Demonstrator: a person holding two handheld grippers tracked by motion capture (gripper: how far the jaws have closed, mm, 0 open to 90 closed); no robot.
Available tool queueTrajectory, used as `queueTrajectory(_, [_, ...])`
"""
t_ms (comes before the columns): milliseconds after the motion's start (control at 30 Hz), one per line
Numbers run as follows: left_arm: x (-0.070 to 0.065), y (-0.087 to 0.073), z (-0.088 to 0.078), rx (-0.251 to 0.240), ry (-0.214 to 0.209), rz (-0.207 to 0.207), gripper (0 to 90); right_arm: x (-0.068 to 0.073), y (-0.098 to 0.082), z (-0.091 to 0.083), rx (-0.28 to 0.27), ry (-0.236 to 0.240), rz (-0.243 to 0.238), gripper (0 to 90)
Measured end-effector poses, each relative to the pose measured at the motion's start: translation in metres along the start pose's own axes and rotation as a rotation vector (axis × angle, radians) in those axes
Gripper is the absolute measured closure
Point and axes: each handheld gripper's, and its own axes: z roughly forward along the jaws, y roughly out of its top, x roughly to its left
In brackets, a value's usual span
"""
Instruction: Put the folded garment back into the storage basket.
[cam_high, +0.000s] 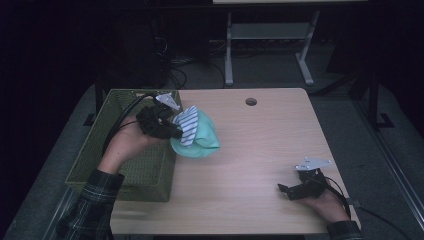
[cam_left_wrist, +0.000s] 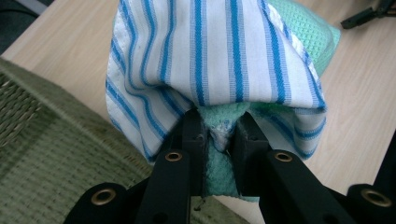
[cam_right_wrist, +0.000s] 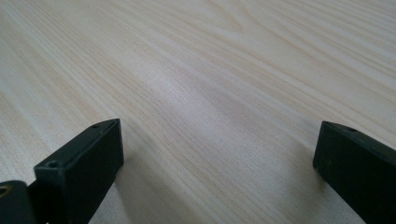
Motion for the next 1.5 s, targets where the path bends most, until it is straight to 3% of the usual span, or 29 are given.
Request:
queueTrajectory(600, [0.027,-0.031,-0.027,-0.012,0.120,-0.108,76.9,0.000,0.000,0.000,0.000,0.000,0.000,1.5])
queueTrajectory(1000, [0.040,-0.051,-0.040,-0.022,0.161,-0.177,76.9,0.000,0.000,0.000,0.000,0.000,0.000,1.5])
queueTrajectory(1500, [0.053,-0.080,-0.043,-0.028,0.211,-0.280,76.9,0.000,0.000,0.000,0.000,0.000,0.000,1.5])
